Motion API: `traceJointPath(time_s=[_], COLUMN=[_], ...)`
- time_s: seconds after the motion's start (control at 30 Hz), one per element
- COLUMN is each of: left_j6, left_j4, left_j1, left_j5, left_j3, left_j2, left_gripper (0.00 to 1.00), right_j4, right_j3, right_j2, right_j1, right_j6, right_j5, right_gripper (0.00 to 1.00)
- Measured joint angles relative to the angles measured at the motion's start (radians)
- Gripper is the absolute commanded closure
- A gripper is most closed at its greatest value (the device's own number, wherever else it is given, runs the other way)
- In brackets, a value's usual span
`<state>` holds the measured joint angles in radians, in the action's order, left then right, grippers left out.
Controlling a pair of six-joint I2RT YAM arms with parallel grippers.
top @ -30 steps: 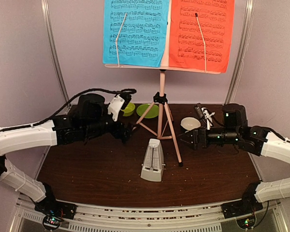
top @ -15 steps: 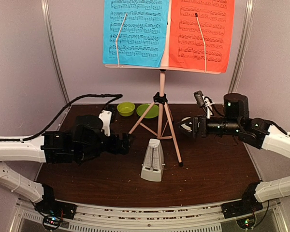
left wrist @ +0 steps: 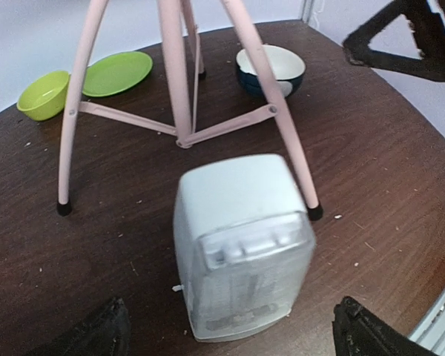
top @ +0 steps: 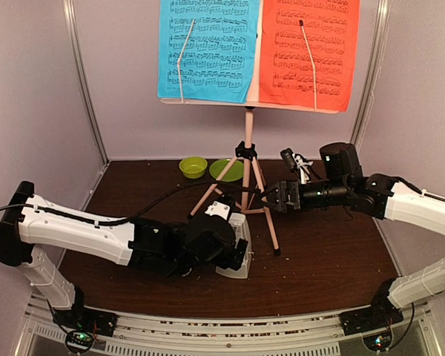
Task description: Set up the instrument practice props
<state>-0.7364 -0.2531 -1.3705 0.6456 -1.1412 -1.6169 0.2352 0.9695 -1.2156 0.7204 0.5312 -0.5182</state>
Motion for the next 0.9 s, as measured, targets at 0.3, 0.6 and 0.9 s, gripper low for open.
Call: traceJointPath(time_s=[0.3,0.6,0.9], left_j6=[-0.045,-0.014,0.006], left_j4=[0.063,0.199,0.093], left_j1=[0.028,0.05,0.07], left_j5=[0.068,0.064,0.053], left_j3=[0.0,-0.001,-0.164], left_j2=[-0.052,-0.101,-0.204], left_gripper=[0.02,0.02,0.14], right_j4=[0.005,0.009,0.063], right_j3=[-0.028,-0.028,-0.019], right_j2=[0.029,0.029,0.03], right_j1=[0.002,0.002,0.002], right_j6=[0.015,0.015,-0.007], right_j5=[0.041,0.051,0.053], right_gripper=[0.0,0.0,0.0])
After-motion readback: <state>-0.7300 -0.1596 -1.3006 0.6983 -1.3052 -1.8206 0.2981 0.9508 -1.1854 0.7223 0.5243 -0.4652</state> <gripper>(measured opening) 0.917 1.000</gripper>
